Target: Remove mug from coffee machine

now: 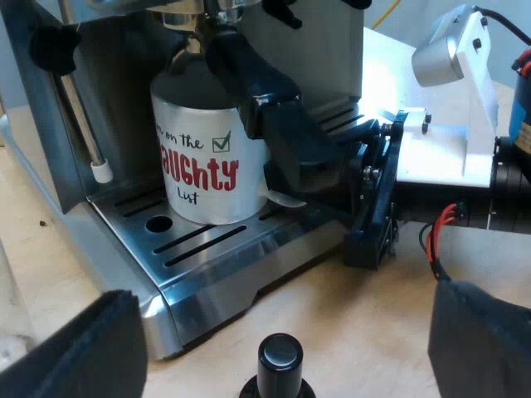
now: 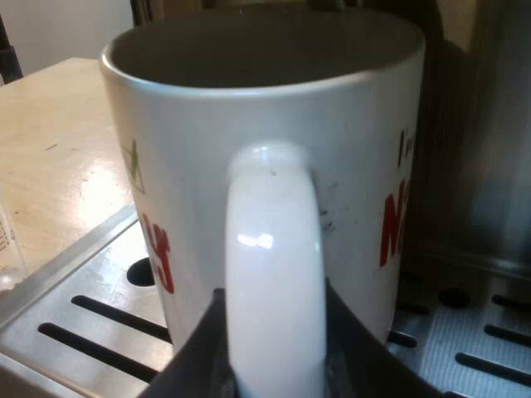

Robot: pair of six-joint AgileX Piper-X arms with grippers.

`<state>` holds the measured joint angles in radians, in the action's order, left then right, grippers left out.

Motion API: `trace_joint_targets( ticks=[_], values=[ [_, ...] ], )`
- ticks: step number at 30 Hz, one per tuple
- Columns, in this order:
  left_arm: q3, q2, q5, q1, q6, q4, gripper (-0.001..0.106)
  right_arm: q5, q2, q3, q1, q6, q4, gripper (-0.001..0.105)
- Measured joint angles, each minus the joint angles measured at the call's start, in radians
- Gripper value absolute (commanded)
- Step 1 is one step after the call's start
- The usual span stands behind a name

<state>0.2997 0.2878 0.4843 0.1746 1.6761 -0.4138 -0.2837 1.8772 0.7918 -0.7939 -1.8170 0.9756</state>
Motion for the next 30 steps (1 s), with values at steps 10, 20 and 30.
trace_joint_targets(
  ticks=[10, 20, 30],
  values=[
    [0.0, 0.0, 0.0, 0.0, 0.0, 0.0, 0.072, -0.001, -0.066, -0.084, -0.003, 0.0, -0.006, 0.0],
    [0.0, 0.0, 0.0, 0.0, 0.0, 0.0, 0.072, -0.005, -0.116, -0.116, -0.042, -0.002, -0.027, 0.0],
    [0.0, 0.0, 0.0, 0.0, 0.0, 0.0, 0.072, -0.017, -0.136, -0.143, -0.047, -0.002, -0.028, 0.0]
  ],
)
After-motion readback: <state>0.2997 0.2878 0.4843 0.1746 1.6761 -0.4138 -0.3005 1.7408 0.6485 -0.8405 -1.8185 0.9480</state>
